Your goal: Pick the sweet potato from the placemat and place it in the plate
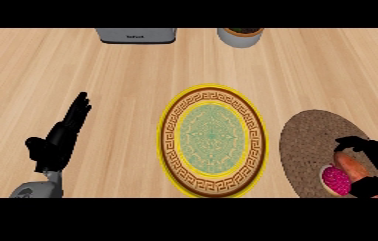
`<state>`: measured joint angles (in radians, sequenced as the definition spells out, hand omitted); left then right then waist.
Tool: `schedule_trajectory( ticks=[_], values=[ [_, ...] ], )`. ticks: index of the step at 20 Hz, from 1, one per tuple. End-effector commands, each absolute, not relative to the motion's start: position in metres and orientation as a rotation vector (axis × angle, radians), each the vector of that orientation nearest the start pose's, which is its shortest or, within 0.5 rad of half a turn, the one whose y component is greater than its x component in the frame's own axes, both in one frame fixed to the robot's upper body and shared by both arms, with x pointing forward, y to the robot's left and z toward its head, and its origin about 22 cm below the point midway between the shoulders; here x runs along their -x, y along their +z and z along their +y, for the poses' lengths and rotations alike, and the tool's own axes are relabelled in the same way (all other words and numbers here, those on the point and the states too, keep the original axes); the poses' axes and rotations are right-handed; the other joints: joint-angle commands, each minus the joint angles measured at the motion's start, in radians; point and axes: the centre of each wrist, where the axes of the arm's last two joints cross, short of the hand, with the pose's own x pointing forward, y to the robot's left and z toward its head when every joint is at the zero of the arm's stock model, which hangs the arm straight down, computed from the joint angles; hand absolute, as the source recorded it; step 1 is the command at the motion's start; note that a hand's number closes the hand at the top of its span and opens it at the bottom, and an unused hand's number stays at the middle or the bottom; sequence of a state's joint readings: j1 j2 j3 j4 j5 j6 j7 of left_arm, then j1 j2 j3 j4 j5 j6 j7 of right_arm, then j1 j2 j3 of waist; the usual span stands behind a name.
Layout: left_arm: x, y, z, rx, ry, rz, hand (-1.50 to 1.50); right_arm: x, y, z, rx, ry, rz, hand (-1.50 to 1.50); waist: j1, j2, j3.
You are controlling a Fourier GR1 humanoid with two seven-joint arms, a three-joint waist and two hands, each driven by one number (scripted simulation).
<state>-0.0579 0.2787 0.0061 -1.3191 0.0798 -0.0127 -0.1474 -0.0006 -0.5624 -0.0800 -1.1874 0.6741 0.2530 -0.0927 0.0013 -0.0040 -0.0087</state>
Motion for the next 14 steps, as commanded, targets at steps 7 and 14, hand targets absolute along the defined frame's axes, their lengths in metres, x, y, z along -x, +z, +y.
schedule_trajectory(
  ticks=[7,14],
  values=[
    [-0.244,-0.024,0.319,-0.207,-0.110,-1.500,0.00,-0.155,-0.060,-0.371,0.763,0.763,-0.855,1.50,-0.060,-0.011,0.005],
    [-0.228,-0.033,0.326,-0.243,-0.059,-1.480,0.00,-0.074,-0.057,-0.342,1.057,0.515,-0.819,1.50,-0.105,-0.017,0.001]
  ],
)
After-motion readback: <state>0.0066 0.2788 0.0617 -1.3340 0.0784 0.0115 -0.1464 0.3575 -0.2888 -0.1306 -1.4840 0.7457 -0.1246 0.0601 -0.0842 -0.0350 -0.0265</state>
